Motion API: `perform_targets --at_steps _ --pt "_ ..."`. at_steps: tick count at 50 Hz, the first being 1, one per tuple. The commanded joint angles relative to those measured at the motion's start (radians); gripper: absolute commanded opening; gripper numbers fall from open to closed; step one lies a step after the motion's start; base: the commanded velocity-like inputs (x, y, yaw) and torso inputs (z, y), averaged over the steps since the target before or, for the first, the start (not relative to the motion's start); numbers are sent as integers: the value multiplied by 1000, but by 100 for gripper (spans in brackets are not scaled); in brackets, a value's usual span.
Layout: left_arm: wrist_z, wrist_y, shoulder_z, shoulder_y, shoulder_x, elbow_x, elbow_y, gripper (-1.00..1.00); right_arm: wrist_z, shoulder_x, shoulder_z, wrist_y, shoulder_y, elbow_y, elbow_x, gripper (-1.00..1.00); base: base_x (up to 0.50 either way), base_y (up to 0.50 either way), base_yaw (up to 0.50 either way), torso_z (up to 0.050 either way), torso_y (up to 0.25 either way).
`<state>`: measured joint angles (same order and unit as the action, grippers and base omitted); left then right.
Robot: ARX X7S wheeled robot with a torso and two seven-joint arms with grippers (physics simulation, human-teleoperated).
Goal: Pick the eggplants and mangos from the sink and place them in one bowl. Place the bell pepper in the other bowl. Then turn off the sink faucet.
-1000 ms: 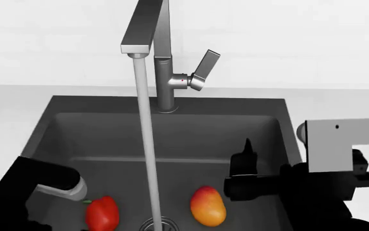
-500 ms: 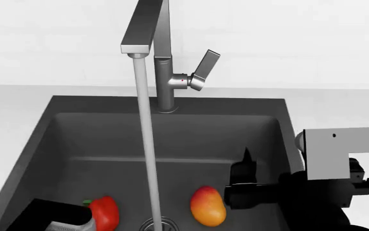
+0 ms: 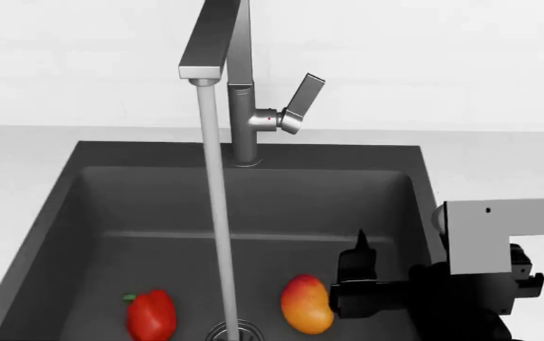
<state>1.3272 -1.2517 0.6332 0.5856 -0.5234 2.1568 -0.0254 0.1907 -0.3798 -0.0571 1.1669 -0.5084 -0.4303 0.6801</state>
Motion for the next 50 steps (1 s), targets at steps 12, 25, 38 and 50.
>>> perform_targets --at_steps 12,25,38,50 --pt "-69 43 5 -3 29 -111 -42 -100 -9 2 7 -5 4 13 2 100 6 -1 -3 0 0" --pt "-159 -5 -47 145 -4 -241 79 -100 -12 9 43 42 -66 52 20 100 4 -3 -5 0 0" --pt "-544 80 -73 179 -100 -730 388 -100 -99 24 233 123 -307 327 -6 100 0 0 0 0 0" --pt "-654 180 -101 175 -163 -833 564 -100 -283 86 437 13 -530 801 -103 100 0 0 0 0 0"
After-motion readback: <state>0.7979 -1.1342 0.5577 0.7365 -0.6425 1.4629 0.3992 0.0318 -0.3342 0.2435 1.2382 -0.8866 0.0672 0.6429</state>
